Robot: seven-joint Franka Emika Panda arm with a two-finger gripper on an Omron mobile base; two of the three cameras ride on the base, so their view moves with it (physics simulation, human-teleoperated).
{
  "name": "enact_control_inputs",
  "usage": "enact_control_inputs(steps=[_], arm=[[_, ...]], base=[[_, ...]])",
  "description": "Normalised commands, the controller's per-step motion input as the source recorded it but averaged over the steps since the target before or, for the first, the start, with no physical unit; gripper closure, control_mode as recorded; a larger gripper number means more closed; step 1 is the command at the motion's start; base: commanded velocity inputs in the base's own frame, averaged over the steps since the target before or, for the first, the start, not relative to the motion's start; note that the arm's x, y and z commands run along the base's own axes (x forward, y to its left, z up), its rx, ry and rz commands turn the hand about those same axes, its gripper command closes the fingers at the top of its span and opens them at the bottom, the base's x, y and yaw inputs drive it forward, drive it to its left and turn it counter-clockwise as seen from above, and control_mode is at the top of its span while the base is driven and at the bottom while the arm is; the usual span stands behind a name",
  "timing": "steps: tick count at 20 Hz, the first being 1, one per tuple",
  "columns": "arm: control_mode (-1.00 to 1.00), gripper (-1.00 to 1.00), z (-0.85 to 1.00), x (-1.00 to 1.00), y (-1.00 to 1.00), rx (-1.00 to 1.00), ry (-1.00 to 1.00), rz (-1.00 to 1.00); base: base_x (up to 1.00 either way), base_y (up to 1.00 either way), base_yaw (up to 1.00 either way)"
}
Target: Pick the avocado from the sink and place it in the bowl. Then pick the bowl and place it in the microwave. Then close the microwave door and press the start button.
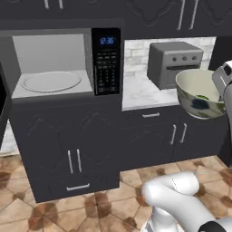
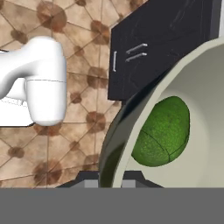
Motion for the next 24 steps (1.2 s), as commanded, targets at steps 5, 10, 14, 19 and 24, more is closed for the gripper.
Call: enact_control_inputs(steps=[5, 10, 14, 19, 24], arm=[[1.0, 1.0, 0.0, 0.0, 0.0, 0.0, 0.0, 0.0], [1.0, 1.0, 0.0, 0.0, 0.0, 0.0, 0.0, 0.0], [1.0, 1.0, 0.0, 0.0, 0.0, 0.0, 0.0, 0.0], [1.0, 1.0, 0.0, 0.0, 0.0, 0.0, 0.0, 0.0], [1.0, 1.0, 0.0, 0.0, 0.0, 0.0, 0.0, 0.0]], base=[[0.4, 0.98, 0.04], [0.53, 0.74, 0.05], [0.5, 0.46, 0.09], [0.42, 0.07, 0.16], [0.66, 0.0, 0.07]])
